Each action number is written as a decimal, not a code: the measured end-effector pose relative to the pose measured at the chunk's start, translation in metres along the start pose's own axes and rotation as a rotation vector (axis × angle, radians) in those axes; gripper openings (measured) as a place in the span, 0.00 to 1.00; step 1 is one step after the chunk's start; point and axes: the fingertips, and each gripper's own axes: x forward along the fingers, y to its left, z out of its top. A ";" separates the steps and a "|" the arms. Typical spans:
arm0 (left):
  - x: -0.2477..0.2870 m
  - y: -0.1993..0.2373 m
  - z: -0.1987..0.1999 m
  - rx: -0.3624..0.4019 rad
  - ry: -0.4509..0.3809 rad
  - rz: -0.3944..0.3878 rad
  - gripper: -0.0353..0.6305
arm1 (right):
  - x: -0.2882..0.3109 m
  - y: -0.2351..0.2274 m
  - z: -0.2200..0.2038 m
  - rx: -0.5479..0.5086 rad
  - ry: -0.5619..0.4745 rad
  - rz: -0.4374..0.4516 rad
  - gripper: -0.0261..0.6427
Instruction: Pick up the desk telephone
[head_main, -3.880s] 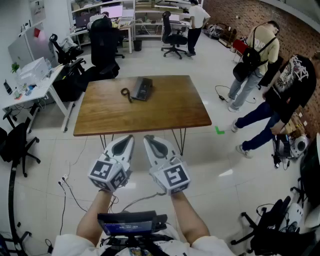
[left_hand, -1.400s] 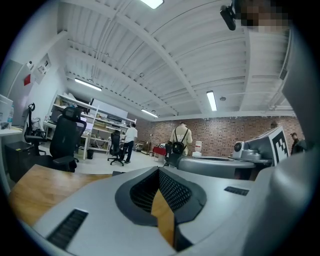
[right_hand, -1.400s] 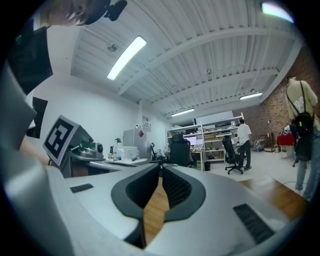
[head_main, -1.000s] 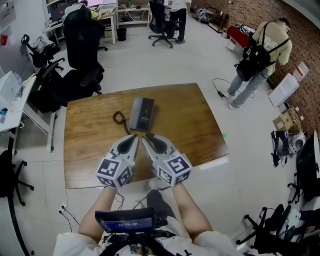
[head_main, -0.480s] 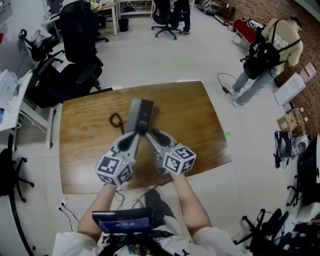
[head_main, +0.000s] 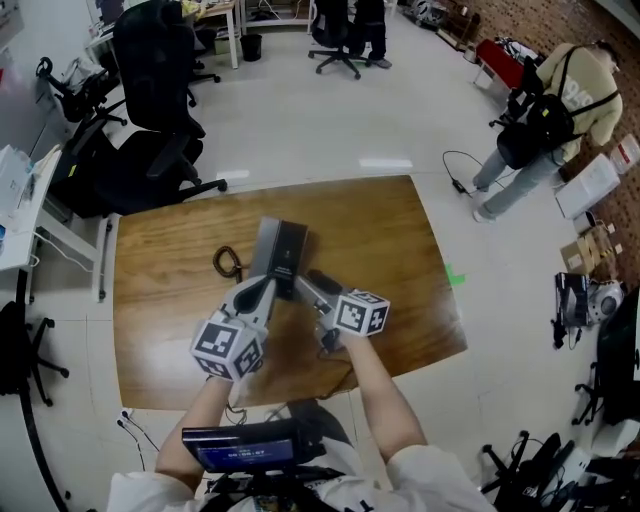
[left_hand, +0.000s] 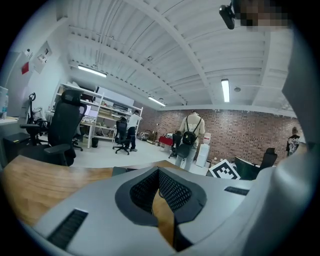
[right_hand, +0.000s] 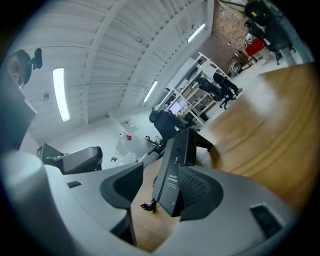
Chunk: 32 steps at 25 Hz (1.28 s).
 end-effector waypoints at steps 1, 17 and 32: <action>0.003 0.003 -0.001 -0.001 0.003 0.006 0.04 | 0.005 -0.003 0.002 0.014 0.004 0.009 0.38; 0.035 0.031 -0.011 -0.024 0.023 0.058 0.04 | 0.049 -0.036 0.012 0.133 0.093 0.088 0.46; 0.036 0.044 -0.011 -0.040 0.013 0.079 0.04 | 0.077 -0.050 0.001 0.172 0.306 0.021 0.50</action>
